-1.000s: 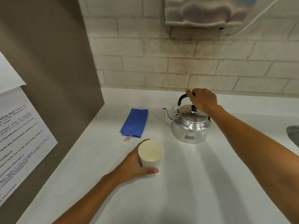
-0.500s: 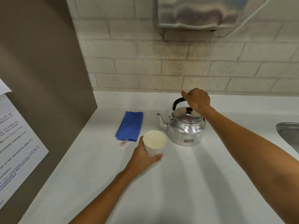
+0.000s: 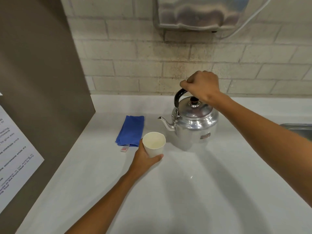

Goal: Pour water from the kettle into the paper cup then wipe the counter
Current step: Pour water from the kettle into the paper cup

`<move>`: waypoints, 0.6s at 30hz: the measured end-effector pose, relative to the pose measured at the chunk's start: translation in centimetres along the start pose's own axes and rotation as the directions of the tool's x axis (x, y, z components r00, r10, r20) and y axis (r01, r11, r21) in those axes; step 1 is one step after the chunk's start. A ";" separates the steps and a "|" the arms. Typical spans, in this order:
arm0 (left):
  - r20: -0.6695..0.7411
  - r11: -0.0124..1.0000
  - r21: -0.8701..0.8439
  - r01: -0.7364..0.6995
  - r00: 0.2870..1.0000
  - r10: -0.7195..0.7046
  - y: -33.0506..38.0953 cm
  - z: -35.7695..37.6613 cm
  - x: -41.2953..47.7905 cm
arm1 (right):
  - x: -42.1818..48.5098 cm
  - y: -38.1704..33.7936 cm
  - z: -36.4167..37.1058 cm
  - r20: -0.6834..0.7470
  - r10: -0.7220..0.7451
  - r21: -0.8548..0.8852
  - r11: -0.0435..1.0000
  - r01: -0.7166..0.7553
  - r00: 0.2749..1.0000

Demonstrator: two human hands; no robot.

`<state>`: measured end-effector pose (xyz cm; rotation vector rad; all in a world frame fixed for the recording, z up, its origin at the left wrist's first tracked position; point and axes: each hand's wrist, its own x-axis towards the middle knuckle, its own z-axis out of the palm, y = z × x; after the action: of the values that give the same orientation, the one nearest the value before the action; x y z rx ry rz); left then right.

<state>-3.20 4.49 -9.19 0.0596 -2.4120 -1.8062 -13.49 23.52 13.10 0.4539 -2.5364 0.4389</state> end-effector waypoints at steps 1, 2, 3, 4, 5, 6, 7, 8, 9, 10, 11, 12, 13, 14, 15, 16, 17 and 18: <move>0.000 1.000 0.002 -0.001 1.000 0.001 0.0 0.1 0.1 | -0.1 -0.3 -0.2 0.006 -0.029 -0.023 0.999 0.030 1.000; -0.001 1.000 0.005 -0.003 1.000 0.003 -0.1 0.2 0.2 | -0.3 -0.6 -0.4 0.013 -0.059 -0.050 0.997 0.060 0.998; -0.003 1.000 0.006 -0.006 1.000 0.006 -0.1 0.3 0.2 | -0.5 -0.8 -0.6 0.021 -0.090 -0.079 0.993 0.092 0.996; -0.007 1.000 0.006 -0.009 1.000 0.009 -0.2 0.4 0.3 | -0.6 -1.1 -0.7 0.029 -0.121 -0.109 0.986 0.124 0.992; -0.012 1.000 0.006 -0.010 1.000 0.010 -0.3 0.5 0.4 | -0.8 -1.4 -0.8 0.035 -0.152 -0.136 0.978 0.156 0.988; -0.015 1.000 0.004 -0.008 1.000 0.008 -0.3 0.5 0.5 | -0.9 -1.7 -0.9 0.041 -0.183 -0.160 0.969 0.187 0.982; -0.019 1.000 0.001 -0.006 1.000 0.006 -0.4 0.5 0.5 | -1.1 -2.1 -1.0 0.047 -0.212 -0.183 0.959 0.217 0.976; -0.022 1.000 0.000 -0.004 1.000 0.004 -0.5 0.5 0.6 | -1.2 -2.4 -1.1 0.051 -0.240 -0.204 0.948 0.246 0.969; -0.023 1.000 0.000 -0.004 1.000 0.004 -0.5 0.5 0.6 | -1.4 -2.7 -1.1 0.056 -0.268 -0.224 0.936 0.273 0.962; -0.022 1.000 0.000 -0.007 1.000 0.007 -0.6 0.5 0.6 | -1.5 -3.0 -1.2 0.063 -0.291 -0.241 0.924 0.297 0.955; -0.019 1.000 0.001 -0.009 1.000 0.009 -0.6 0.5 0.6 | -1.5 -3.2 -1.2 0.072 -0.310 -0.256 0.913 0.318 0.948; -0.019 1.000 0.001 -0.011 1.000 0.012 -0.7 0.5 0.6 | -1.6 -3.4 -1.2 0.080 -0.323 -0.267 0.905 0.332 0.943; -0.019 1.000 0.000 -0.012 1.000 0.012 -0.7 0.5 0.6 | -1.6 -3.6 -1.2 0.087 -0.333 -0.277 0.897 0.344 0.939; -0.019 1.000 -0.003 -0.013 1.000 0.013 -0.7 0.5 0.6 | -1.7 -3.7 -1.2 0.092 -0.341 -0.285 0.891 0.353 0.935; -0.017 1.000 -0.006 -0.014 1.000 0.014 -0.7 0.5 0.6 | -1.7 -3.9 -1.2 0.096 -0.349 -0.292 0.885 0.362 0.932; -0.014 1.000 -0.007 -0.016 1.000 0.016 -0.6 0.5 0.6 | -1.7 -4.0 -1.2 0.102 -0.356 -0.298 0.880 0.370 0.929; -0.011 1.000 -0.006 -0.018 1.000 0.018 -0.6 0.5 0.6 | -1.7 -4.2 -1.2 0.110 -0.363 -0.301 0.875 0.379 0.925; -0.008 1.000 -0.003 -0.020 1.000 0.020 -0.6 0.5 0.6 | -1.8 -4.3 -1.2 0.119 -0.368 -0.304 0.871 0.387 0.922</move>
<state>-3.88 4.73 -9.85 0.0420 -2.3954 -1.7982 -9.85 20.53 14.02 0.8217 -2.4262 -0.1386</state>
